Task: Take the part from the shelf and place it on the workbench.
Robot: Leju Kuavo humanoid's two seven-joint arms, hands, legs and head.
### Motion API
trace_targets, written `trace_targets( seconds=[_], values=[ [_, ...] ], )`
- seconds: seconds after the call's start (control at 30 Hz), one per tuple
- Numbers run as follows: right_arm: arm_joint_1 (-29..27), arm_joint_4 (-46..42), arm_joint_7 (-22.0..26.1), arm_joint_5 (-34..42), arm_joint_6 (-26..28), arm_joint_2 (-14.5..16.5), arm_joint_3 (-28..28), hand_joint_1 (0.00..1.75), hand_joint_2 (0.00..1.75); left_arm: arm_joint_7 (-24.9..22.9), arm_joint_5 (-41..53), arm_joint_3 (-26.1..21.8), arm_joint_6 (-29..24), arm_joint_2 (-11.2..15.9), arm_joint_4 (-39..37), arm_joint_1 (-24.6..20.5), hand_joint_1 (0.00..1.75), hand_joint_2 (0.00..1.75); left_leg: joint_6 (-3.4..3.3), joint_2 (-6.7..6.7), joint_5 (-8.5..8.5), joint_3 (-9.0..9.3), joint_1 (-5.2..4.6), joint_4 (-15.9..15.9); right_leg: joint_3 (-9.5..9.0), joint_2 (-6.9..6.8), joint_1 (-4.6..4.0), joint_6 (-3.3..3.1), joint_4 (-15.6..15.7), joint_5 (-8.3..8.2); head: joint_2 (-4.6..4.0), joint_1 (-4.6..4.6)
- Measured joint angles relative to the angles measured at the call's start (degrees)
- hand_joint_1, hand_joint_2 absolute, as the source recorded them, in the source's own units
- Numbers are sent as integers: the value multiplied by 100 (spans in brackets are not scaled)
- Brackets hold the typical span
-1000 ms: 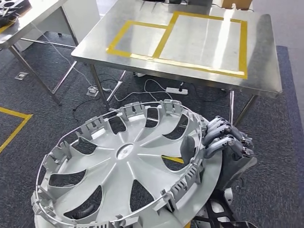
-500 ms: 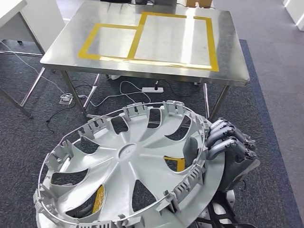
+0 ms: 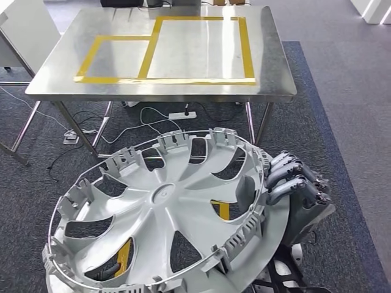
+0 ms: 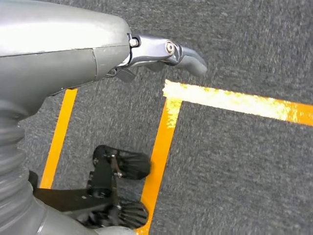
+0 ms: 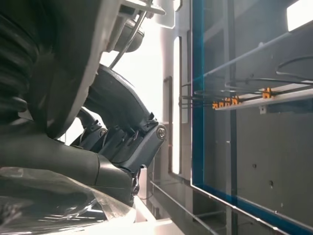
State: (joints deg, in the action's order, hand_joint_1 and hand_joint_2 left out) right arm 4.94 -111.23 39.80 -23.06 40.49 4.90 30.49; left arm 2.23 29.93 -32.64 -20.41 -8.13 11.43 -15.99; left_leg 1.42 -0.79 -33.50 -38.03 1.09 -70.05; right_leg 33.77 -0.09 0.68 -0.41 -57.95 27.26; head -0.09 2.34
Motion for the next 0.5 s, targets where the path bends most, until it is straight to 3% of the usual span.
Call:
trace_targets(
  seconds=[0.03, 0.07, 0.1, 0.17, 0.23, 0.4, 0.43, 0.5],
  values=[
    [-2, 0, 0, 3, -1, 0, 1, 175, 175, -3, -1, -1, 0, 3, 0, 14, 0, 175, 3, 6, -86, -165, 0, -311, -11, 25, -8, -13, -1, 9, 0, -2],
    [-4, 0, 0, 8, -1, 0, 1, 175, 175, -8, -1, -2, 0, 5, 0, 27, 0, 175, -2, 8, -64, -256, -1, -448, -26, 54, -15, -19, -3, 20, 0, -2],
    [-5, 0, 0, 16, -1, 0, 2, 175, 175, -12, 0, -2, 0, 8, 0, 34, 0, 175, -13, 10, 79, -239, -1, -352, -49, 83, -19, -19, -5, 33, 0, -2],
    [-6, 0, 0, 39, -1, 0, 3, 175, 175, -17, 1, -4, 0, 14, 0, 35, 0, 175, -56, 27, 525, 32, -4, 325, -113, 129, -20, 1, -7, 73, 0, -1],
    [-1, 1, 1, 67, -1, 0, 4, 175, 175, -19, 1, -7, 0, 16, 0, 27, 0, 175, -94, 56, 745, 289, -23, 925, -135, 159, -34, 47, -22, 112, 0, -4],
    [5, 3, 2, 94, -1, -10, 4, 175, 175, -27, 7, -14, -6, 7, 1, 18, 0, 175, -197, 63, 689, 388, -19, 1152, -56, 133, -30, 195, -120, 221, 0, 3],
    [7, 2, 2, 99, 0, -15, 4, 175, 175, -26, 8, -15, -8, 4, 2, 10, 0, 175, -226, 61, 686, 414, -4, 1177, 56, 110, -26, 218, -339, 330, 0, 15],
    [5, 3, 2, 124, 1, -26, 4, 175, 175, -24, 8, -17, -8, 3, 2, 1, 0, 175, -270, 57, 660, 443, -1, 1185, 466, 70, -8, 251, -1083, 623, 0, 34]
  ],
)
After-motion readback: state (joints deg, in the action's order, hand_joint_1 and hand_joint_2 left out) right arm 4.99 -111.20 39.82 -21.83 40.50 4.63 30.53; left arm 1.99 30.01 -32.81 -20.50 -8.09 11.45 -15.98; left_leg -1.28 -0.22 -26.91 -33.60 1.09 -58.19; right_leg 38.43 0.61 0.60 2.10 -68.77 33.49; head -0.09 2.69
